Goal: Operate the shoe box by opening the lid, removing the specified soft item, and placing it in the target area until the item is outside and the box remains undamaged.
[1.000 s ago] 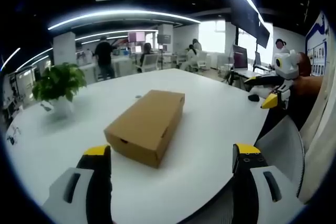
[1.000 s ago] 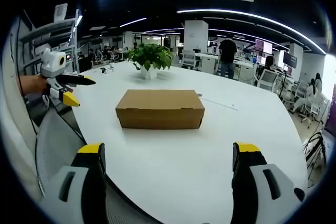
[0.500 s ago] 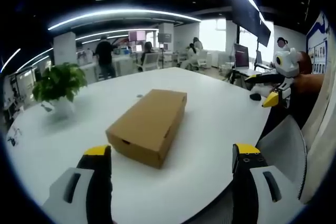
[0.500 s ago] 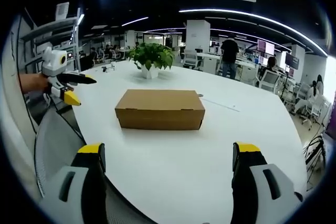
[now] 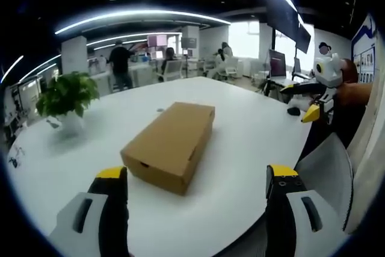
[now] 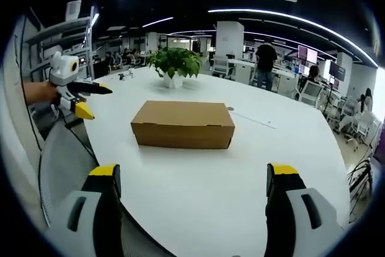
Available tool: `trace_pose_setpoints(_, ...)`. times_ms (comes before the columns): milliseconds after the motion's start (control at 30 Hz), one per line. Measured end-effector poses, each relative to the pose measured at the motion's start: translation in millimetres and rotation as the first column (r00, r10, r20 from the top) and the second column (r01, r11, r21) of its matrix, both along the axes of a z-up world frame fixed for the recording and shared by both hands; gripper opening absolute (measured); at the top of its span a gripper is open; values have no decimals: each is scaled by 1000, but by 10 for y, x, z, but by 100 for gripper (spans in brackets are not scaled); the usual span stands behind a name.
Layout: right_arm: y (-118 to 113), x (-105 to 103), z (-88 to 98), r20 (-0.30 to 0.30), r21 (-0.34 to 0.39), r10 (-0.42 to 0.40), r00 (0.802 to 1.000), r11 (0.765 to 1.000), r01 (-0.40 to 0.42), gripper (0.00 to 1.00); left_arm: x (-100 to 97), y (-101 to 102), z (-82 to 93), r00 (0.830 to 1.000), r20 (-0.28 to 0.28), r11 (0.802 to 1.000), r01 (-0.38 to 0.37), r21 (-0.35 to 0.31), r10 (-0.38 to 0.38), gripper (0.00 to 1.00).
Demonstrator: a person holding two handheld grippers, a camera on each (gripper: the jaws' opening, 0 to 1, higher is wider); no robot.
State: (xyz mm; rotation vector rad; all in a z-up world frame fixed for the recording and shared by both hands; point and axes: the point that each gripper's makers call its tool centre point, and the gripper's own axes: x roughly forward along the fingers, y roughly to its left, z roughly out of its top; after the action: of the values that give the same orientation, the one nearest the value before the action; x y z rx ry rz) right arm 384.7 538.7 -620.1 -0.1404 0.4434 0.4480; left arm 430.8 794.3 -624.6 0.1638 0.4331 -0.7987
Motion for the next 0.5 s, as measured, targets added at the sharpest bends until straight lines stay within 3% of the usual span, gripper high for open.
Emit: trace_pose_setpoints(500, -18, 100, -59, -12, -6, 29, 999, 1000, -29, 96, 25, -18, -68, 1000, -11, 1000, -29, 2, 29, 96)
